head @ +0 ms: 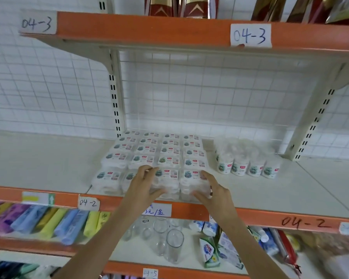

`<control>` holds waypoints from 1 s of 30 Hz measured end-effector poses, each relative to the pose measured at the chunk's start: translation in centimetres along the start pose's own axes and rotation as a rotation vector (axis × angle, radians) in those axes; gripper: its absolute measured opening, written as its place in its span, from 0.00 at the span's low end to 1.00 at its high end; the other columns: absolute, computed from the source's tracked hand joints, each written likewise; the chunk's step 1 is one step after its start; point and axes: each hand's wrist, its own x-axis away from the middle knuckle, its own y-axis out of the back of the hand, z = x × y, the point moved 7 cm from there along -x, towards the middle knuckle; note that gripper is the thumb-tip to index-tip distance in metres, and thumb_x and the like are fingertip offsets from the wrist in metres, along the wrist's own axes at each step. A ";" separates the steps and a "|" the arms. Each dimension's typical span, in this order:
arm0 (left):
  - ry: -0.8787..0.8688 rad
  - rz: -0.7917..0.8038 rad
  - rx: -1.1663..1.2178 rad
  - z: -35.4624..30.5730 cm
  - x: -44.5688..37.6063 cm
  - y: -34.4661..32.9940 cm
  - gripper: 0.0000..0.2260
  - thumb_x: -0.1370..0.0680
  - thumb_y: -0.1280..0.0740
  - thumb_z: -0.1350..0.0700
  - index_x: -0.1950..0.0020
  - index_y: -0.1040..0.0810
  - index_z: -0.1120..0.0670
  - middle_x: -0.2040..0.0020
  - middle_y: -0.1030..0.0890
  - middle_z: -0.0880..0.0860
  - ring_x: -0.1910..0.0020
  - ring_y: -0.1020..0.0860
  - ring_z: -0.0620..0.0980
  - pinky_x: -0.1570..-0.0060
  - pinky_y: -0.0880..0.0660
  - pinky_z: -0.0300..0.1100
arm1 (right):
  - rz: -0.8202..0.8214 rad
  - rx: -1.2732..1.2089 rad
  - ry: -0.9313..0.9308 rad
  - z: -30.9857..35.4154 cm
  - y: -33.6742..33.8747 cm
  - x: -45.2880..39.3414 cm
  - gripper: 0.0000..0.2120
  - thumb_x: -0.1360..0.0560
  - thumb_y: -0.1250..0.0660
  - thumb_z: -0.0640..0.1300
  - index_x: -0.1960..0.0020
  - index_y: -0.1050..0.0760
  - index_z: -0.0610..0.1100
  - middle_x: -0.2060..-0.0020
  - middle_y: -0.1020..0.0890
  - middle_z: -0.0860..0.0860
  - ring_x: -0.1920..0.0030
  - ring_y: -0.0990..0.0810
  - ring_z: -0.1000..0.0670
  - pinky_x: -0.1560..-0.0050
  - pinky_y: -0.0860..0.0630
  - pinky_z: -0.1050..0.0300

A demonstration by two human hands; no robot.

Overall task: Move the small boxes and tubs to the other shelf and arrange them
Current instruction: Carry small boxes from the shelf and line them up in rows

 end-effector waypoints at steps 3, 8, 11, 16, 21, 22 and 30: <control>-0.014 -0.011 0.001 0.2 -0.1 -0.4 0.30 0.33 0.24 0.52 0.36 0.28 0.62 0.44 0.29 0.60 0.51 0.24 0.55 0.44 0.27 0.48 | -0.014 0.008 -0.021 0.0 0.2 0.0 0.28 0.28 0.29 0.48 0.31 0.36 0.50 0.38 0.24 0.55 0.45 0.22 0.47 0.49 0.31 0.65; -0.047 0.000 0.010 0.3 0.0 -0.5 0.31 0.33 0.25 0.49 0.35 0.28 0.61 0.45 0.30 0.59 0.54 0.24 0.53 0.49 0.23 0.52 | 0.019 -0.017 -0.016 -0.1 -0.1 0.4 0.31 0.28 0.31 0.51 0.29 0.40 0.52 0.34 0.28 0.56 0.37 0.26 0.49 0.41 0.32 0.61; -0.066 -0.019 0.027 0.1 0.0 -0.3 0.30 0.30 0.36 0.39 0.36 0.29 0.59 0.45 0.33 0.55 0.54 0.24 0.53 0.49 0.23 0.48 | 0.018 -0.089 -0.042 0.0 -0.1 0.5 0.32 0.27 0.35 0.56 0.27 0.45 0.58 0.31 0.38 0.58 0.27 0.43 0.53 0.34 0.33 0.51; -0.045 0.019 0.046 0.4 -0.2 -0.8 0.29 0.28 0.40 0.41 0.36 0.27 0.62 0.45 0.33 0.54 0.54 0.23 0.53 0.50 0.22 0.54 | -0.041 -0.110 0.019 0.3 0.0 0.6 0.25 0.25 0.34 0.46 0.35 0.42 0.62 0.37 0.29 0.55 0.35 0.29 0.53 0.38 0.31 0.62; -0.053 0.033 0.031 0.3 -0.2 -0.6 0.32 0.28 0.39 0.38 0.35 0.27 0.61 0.43 0.32 0.54 0.52 0.23 0.54 0.47 0.23 0.54 | -0.026 -0.077 0.002 0.1 0.1 0.5 0.28 0.27 0.32 0.49 0.30 0.39 0.54 0.34 0.34 0.57 0.32 0.35 0.54 0.35 0.30 0.51; -0.035 0.043 0.026 0.3 -0.3 -0.4 0.37 0.29 0.43 0.32 0.33 0.29 0.60 0.40 0.32 0.55 0.47 0.25 0.55 0.43 0.26 0.53 | -0.018 -0.100 -0.026 0.0 0.3 0.3 0.31 0.28 0.32 0.52 0.28 0.40 0.53 0.32 0.37 0.56 0.29 0.40 0.52 0.34 0.32 0.51; -0.020 0.367 -0.131 -0.9 -3.1 -1.0 0.52 0.40 0.70 0.22 0.24 0.57 0.53 0.23 0.58 0.48 0.27 0.61 0.41 0.30 0.65 0.38 | 0.197 -0.372 -0.263 1.2 0.2 -2.3 0.24 0.24 0.35 0.47 0.32 0.41 0.54 0.51 0.32 0.68 0.45 0.28 0.60 0.47 0.35 0.70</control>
